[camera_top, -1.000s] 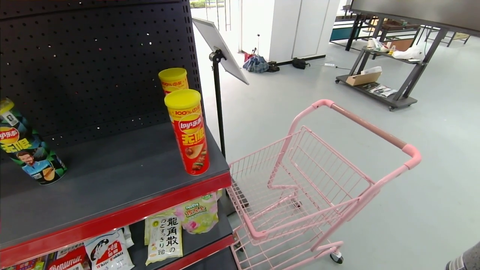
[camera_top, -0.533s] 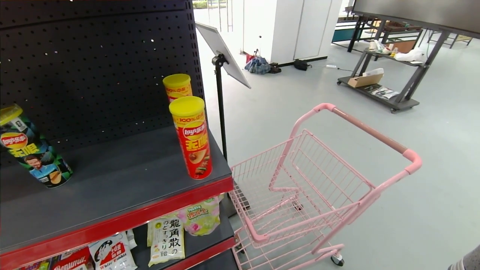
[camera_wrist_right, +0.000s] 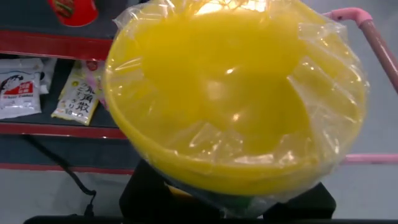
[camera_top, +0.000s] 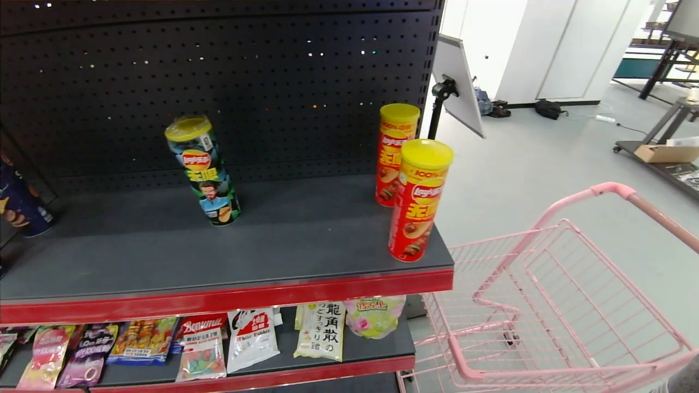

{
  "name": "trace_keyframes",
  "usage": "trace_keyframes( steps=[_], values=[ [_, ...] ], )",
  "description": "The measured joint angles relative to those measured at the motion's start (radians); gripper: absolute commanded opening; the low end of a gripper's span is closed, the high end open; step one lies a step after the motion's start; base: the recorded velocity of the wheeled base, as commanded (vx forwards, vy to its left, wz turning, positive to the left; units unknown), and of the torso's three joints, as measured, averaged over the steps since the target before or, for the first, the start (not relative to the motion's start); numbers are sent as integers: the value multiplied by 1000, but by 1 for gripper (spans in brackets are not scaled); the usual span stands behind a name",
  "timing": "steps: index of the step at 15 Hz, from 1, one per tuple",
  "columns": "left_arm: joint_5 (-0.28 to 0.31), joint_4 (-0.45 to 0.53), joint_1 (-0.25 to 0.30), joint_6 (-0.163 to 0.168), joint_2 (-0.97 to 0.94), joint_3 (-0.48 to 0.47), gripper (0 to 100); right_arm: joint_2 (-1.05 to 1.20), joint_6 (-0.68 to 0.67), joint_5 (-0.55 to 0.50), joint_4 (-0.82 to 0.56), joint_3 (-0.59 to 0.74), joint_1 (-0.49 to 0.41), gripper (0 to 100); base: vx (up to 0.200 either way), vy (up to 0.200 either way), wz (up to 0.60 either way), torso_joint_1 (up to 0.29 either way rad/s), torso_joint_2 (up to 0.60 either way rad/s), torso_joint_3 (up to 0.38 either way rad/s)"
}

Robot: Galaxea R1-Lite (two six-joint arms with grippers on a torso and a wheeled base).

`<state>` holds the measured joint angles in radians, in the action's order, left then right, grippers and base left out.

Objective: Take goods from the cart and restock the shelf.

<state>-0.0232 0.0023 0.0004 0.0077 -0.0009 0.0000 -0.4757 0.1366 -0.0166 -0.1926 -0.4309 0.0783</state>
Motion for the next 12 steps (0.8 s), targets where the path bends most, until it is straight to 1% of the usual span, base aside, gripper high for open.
trace_keyframes(
  steps=[4,8,12],
  values=[
    [0,1,-1,-1,0,0,100,87,-7,59,6,53,16,0,0,0,0,0,0,0],
    [0,1,0,0,0,0,100,202,-6,70,4,129,38,0,0,0,0,0,0,0],
    [1,0,0,0,0,0,100,238,-8,61,8,141,40,0,0,200,0,-5,-1,2]
  ],
)
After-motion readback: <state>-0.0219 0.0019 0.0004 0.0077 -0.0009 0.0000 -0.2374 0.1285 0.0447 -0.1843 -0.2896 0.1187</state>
